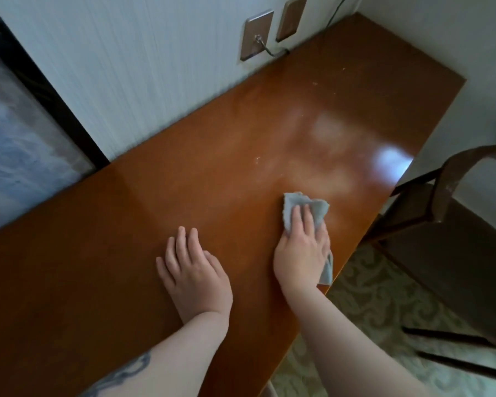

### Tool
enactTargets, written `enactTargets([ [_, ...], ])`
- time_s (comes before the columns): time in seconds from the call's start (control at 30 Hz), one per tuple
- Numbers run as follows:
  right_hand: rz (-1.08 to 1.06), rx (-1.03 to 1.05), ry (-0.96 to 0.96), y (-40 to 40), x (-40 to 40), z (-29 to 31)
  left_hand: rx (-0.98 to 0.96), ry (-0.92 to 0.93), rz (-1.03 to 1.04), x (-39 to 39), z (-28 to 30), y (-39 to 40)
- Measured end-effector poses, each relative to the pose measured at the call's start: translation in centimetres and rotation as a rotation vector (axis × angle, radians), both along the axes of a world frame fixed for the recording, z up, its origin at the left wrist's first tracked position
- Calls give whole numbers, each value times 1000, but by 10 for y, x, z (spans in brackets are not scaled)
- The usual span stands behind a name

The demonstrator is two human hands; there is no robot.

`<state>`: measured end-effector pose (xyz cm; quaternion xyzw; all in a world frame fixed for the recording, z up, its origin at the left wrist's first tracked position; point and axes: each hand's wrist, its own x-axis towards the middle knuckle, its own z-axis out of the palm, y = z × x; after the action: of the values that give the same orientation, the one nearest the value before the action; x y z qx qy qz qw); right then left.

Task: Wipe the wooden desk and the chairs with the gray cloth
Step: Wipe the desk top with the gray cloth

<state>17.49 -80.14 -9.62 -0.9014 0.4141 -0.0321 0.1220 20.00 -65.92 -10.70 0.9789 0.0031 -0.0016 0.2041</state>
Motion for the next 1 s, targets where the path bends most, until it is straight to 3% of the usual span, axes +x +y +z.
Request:
enactTargets([
  [0.1,-246,36,27,-3,-20,7,13,7,1,-1,1,-2],
  [0.17,-220,84,-18,16,-8,15,25,11,4,-2,0,-3],
  [0.23,121,126,-99,44,14,17,50,-6,7,1,-2,-3],
  [0.3,489,201,-56,61,28,17,86,-12,-14,1,-3,-2],
  [0.37,571,161,-5,44,28,13,75,-20,2,1,-3,-3],
  [0.53,47,-3,-69,-11,-24,2,49,33,1,0,2,-3],
  [0.63,5,59,-134,2,-22,9,52,31,5,1,2,-2],
  [0.67,111,78,-151,12,-14,13,50,24,7,1,1,-2],
  [0.77,726,119,-47,45,15,16,68,14,4,2,0,-1],
  [0.83,883,125,18,41,37,14,105,45,-4,1,2,-2],
  [0.9,764,80,38,21,52,9,125,67,13,1,4,-5],
  [1.0,246,19,-5,-18,34,5,134,85,25,2,6,-5],
])
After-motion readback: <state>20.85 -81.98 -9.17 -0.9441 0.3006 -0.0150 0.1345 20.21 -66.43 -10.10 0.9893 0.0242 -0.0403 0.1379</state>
